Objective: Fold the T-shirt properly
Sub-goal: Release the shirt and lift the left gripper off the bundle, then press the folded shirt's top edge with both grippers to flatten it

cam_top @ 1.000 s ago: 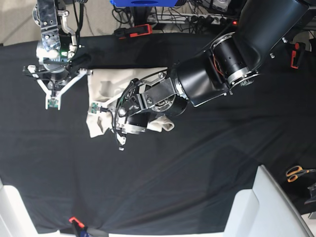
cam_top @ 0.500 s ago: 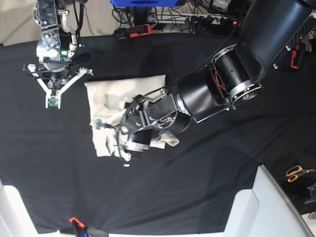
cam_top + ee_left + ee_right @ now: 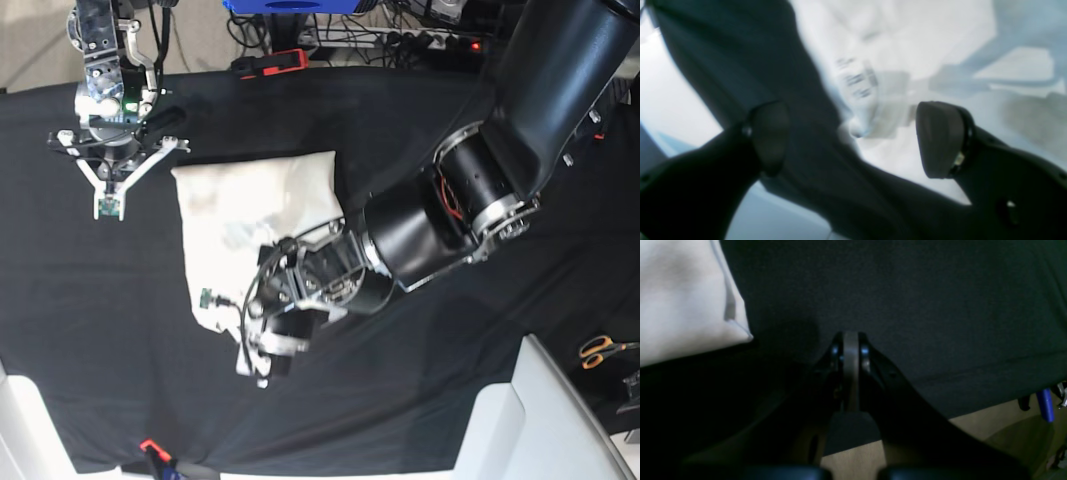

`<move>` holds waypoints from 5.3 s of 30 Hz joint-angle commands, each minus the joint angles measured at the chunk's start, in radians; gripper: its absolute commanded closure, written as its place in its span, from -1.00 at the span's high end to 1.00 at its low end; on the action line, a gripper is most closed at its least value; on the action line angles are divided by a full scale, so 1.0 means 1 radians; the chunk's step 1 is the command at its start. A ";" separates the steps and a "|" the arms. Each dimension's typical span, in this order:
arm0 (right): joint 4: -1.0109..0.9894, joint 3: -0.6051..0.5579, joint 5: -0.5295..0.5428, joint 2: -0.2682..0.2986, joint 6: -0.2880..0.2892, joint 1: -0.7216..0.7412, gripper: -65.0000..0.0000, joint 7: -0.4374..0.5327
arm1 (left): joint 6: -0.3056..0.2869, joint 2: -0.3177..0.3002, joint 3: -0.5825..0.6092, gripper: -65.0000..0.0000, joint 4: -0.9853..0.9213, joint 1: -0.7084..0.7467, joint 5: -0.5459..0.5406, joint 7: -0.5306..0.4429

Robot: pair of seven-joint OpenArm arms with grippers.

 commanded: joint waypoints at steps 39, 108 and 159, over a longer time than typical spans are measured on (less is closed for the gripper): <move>0.019 0.001 -0.010 0.004 -0.004 0.007 -1.00 0.017 | 0.102 -0.146 -0.606 -1.00 0.569 0.681 0.122 -0.102; -0.164 -0.260 -0.010 0.003 0.123 0.116 -0.99 0.308 | 0.102 -0.263 -1.399 -1.00 0.896 1.208 0.114 -0.093; -0.090 -0.209 -0.011 -0.031 0.123 0.105 -1.00 0.172 | 0.105 0.027 -0.995 -1.00 0.719 0.928 0.113 -0.117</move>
